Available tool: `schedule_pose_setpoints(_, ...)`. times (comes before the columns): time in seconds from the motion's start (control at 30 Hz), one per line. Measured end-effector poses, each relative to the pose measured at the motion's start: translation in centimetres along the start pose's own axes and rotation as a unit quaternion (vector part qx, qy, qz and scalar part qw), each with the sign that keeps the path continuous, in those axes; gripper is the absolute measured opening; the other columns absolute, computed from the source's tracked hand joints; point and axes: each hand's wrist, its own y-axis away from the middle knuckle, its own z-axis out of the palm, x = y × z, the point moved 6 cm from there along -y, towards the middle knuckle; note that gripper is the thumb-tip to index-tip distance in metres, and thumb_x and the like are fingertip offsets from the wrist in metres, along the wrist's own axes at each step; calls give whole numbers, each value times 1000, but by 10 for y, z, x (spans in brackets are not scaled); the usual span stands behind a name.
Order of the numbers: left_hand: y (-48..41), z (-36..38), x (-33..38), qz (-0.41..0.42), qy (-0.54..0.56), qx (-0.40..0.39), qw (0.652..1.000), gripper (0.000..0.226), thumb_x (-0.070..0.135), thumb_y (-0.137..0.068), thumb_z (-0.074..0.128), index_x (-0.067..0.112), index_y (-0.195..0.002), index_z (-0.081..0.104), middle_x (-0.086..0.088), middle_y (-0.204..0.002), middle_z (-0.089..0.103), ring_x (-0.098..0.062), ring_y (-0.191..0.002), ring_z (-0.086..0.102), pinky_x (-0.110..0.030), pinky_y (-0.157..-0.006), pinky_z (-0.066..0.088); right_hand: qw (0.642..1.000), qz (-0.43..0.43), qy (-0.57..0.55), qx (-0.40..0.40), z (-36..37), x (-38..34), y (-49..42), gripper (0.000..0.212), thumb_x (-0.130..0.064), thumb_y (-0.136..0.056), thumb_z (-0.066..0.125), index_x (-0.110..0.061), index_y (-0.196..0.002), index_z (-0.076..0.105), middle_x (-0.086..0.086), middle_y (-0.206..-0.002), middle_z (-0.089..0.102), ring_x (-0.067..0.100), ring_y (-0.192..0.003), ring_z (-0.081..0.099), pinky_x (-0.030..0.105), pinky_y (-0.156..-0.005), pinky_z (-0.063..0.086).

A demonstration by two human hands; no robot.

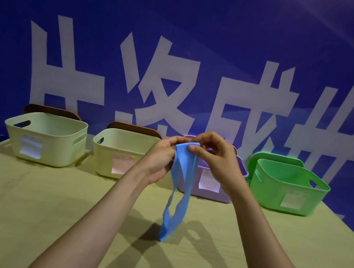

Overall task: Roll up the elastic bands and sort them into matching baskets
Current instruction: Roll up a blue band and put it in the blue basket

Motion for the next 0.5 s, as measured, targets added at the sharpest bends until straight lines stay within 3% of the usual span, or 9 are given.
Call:
schedule_pose_setpoints(0.13, 4, -2, 1, 11, 75, 32, 997, 38, 38, -99, 41, 11, -106, 67, -7, -90, 69, -17, -85, 64, -28, -78, 51, 997, -14, -32, 68, -7, -6, -7, 9, -16, -81, 72, -20, -80, 64, -7, -79, 64, 5, -75, 57, 22, -70, 51)
schedule_pose_setpoints(0.2, 6, -3, 2, 42, 8, 45, 998, 41, 53, -85, 51, 20, -104, 67, -5, -97, 71, -18, -95, 67, -31, -84, 51, 997, -22, -23, 71, -8, -10, -12, 10, -16, -83, 71, -21, -82, 63, -10, -79, 64, 4, -76, 57, 17, -68, 50)
schedule_pose_setpoints(0.27, 9, -1, 5, 87, -69, 45, 993, 26, 40, -79, 66, 26, -101, 66, 1, -100, 72, -18, -100, 66, -31, -86, 54, 997, -25, -30, 61, -8, -14, -15, 10, -15, -85, 69, -20, -84, 60, -8, -83, 63, 3, -79, 59, 16, -71, 50)
schedule_pose_setpoints(0.33, 11, -1, 8, 111, -74, 58, 989, 13, 20, -84, 67, 25, -97, 67, 6, -94, 73, -14, -94, 68, -26, -77, 54, 997, -19, -53, 45, -8, -16, -17, 10, -13, -87, 67, -18, -90, 59, -3, -90, 63, 8, -87, 61, 18, -76, 50)
schedule_pose_setpoints(0.43, 12, -1, 14, 122, -66, 63, 988, 13, 14, -89, 62, 23, -97, 67, 7, -92, 73, -9, -88, 70, -23, -74, 55, 999, 25, -37, -1, -8, -12, -16, 19, -19, -88, 66, -16, -106, 62, 3, -102, 66, 12, -96, 63, 23, -83, 53)
schedule_pose_setpoints(0.5, 12, 1, 14, 126, -71, 55, 988, 16, 12, -90, 61, 23, -100, 66, 8, -93, 72, -7, -88, 69, -21, -74, 55, 999, 36, -35, -10, -8, -11, -14, 15, -17, -89, 64, -14, -103, 65, 2, -96, 70, 9, -90, 66, 22, -80, 54)
